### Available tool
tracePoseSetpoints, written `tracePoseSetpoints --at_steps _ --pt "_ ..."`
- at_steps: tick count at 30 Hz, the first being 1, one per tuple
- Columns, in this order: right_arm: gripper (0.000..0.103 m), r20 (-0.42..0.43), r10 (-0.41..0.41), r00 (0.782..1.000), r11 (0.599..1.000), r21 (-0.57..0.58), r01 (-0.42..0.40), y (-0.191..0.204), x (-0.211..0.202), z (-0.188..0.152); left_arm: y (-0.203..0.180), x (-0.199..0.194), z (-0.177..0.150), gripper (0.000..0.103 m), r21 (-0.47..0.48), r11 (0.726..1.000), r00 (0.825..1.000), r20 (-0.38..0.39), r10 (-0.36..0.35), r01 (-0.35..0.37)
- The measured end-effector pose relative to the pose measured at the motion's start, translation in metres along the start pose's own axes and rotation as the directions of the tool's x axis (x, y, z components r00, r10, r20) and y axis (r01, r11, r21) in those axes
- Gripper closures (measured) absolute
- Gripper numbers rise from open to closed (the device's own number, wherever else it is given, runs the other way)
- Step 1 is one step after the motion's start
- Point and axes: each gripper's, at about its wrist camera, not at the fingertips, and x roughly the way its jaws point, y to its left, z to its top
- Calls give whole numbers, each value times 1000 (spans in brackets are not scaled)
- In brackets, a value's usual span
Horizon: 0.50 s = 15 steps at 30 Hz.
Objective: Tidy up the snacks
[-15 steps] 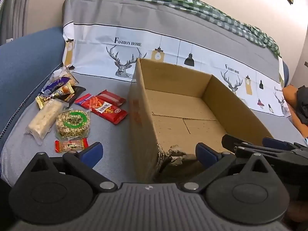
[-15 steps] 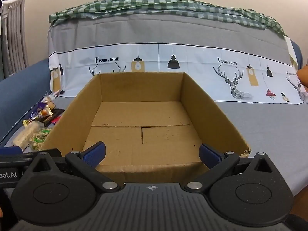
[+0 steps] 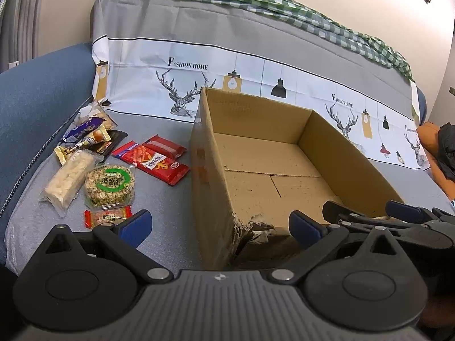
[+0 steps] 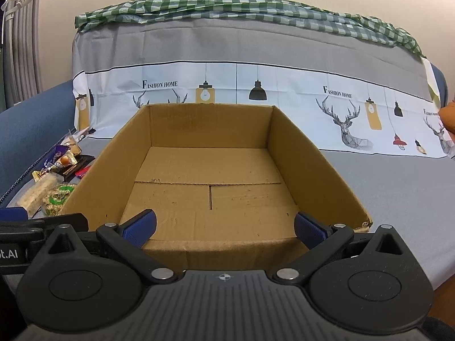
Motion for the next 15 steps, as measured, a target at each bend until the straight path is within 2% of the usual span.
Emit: tracePoseSetpoints --at_steps 15 --pt "1 -1 3 1000 1000 3 -3 0 1 1 1 -1 -3 1 1 1000 1000 -4 -3 3"
